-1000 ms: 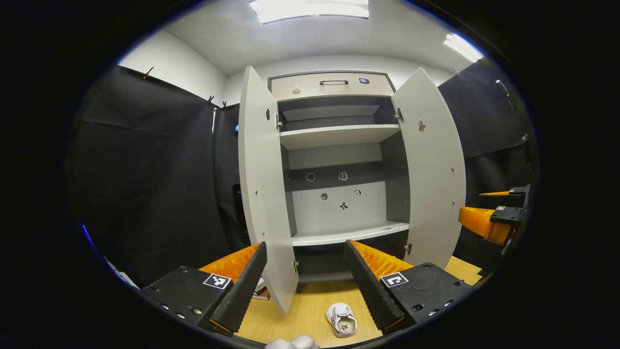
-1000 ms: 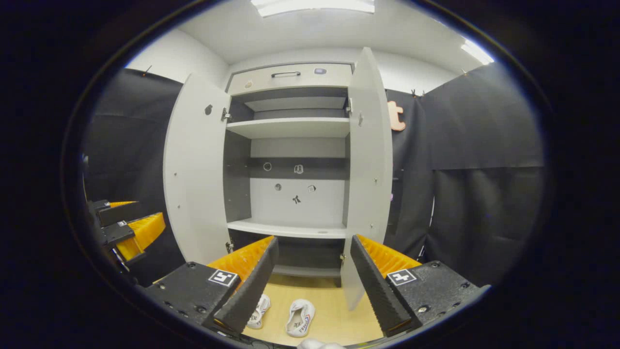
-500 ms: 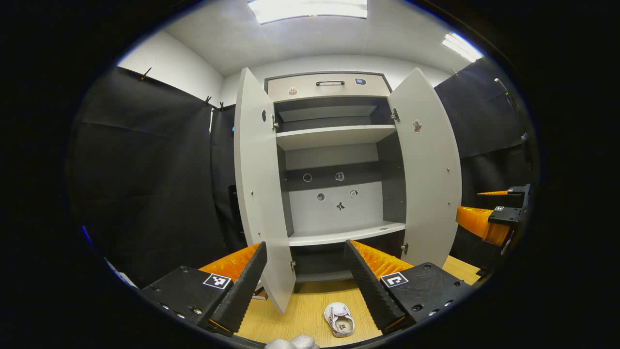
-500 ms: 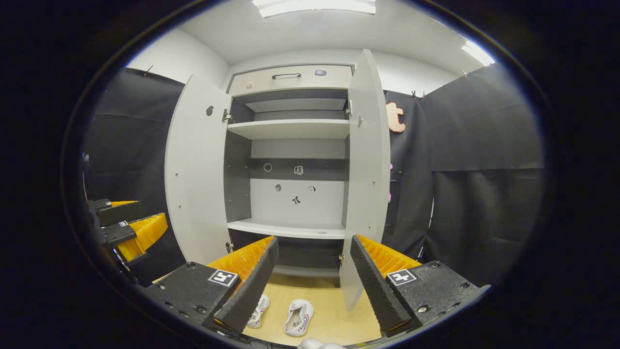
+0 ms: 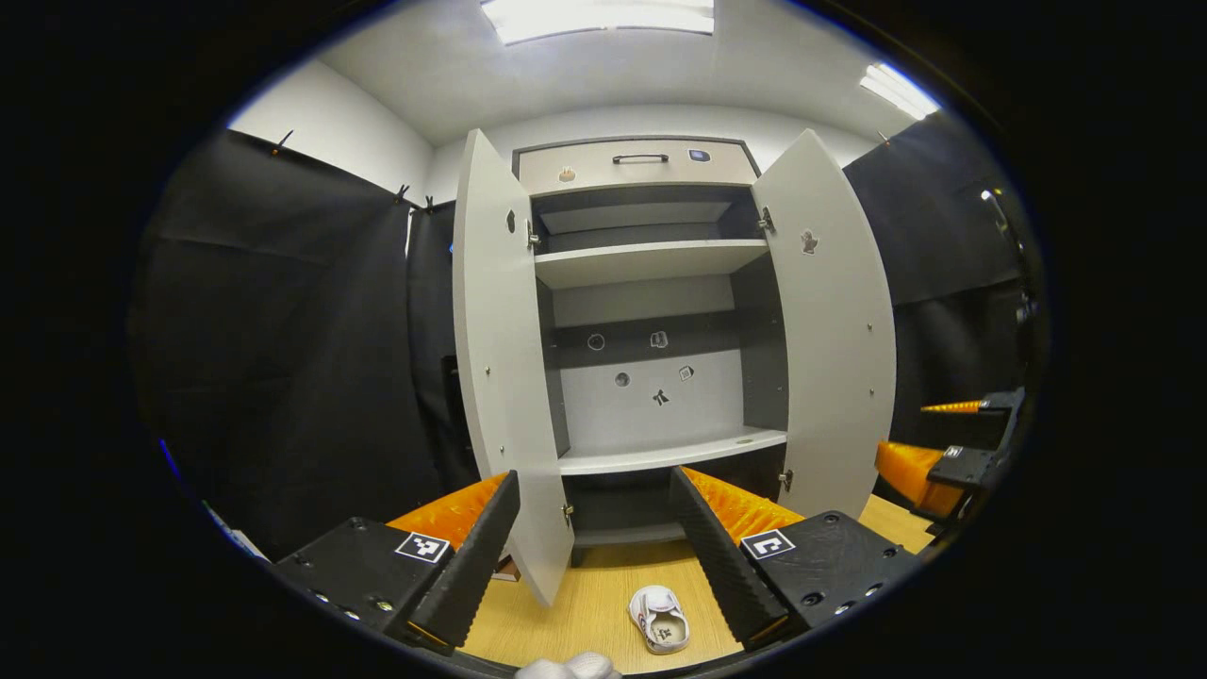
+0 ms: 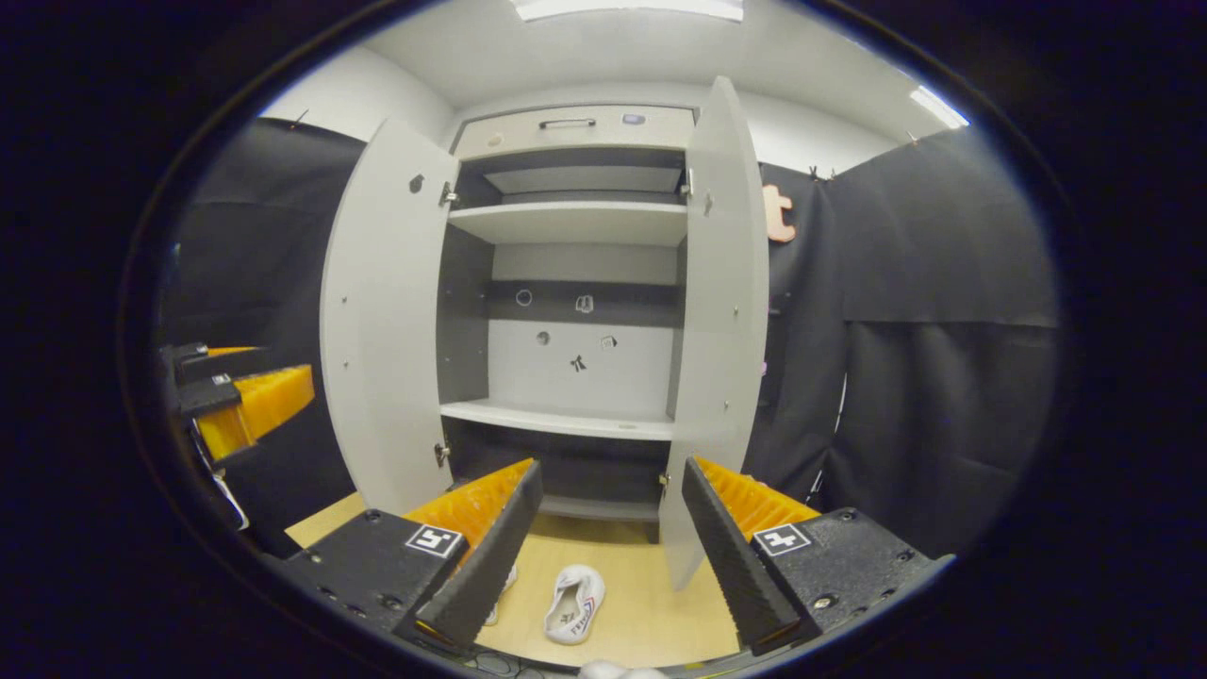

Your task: Grab one shoe with the right hand and put it into the shoe cabinet, grab the other shoe with the left hand and put it into the shoe cabinet; then close the right door with the right hand and the left door with the left hand.

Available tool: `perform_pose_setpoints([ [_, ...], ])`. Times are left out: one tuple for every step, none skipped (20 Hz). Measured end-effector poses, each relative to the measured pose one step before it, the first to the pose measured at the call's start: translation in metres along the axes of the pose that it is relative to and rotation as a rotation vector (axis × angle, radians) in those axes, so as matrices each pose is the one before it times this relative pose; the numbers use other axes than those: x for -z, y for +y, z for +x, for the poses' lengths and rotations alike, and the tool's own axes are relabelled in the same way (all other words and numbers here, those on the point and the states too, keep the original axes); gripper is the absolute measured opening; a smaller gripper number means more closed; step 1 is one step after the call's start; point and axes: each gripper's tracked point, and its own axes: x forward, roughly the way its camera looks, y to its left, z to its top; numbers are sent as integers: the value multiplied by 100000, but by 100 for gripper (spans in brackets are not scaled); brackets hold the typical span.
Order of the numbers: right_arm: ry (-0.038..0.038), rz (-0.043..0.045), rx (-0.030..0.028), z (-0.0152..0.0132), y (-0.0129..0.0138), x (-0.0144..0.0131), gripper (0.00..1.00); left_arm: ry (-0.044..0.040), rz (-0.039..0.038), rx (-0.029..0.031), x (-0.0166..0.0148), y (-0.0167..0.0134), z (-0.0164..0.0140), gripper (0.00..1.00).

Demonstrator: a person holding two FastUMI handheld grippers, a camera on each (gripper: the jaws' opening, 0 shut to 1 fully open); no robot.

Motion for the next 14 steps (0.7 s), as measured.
perform_pose_setpoints([
  [2981,336,-221,62,19,1540,97,94,97,-117,73,44,13,96],
  [2663,696,-417,219,169,1247,97,314,231,-103,127,0,-14,96],
  [3641,142,-409,239,133,1637,97,333,335,-133,175,36,-23,96],
  [3891,183,-198,443,142,1811,98,525,341,-40,130,26,-27,96],
  [3485,277,-702,359,235,1753,97,477,311,-75,120,-1,-72,96],
  [3326,814,-1108,397,407,1784,97,418,414,-469,135,51,38,96],
  [3810,709,-423,589,200,1692,97,196,544,-405,136,36,-145,96],
  [3909,524,-943,488,242,1846,97,-71,543,-46,68,-17,61,96],
  [3098,534,-883,724,417,1441,97,357,537,-147,137,25,-28,96],
  [3340,352,-698,682,367,1578,95,554,412,-109,166,-17,57,96],
  [2768,636,-1031,814,357,1306,98,722,255,-66,223,-43,-78,96],
  [2388,603,-1086,995,488,1208,98,418,92,-23,126,-53,-94,96],
  [2415,653,-1209,1124,366,1209,97,331,98,-209,134,-18,-84,96],
  [4092,1067,-1707,1220,519,1267,98,29,164,-422,31,93,-28,96],
])
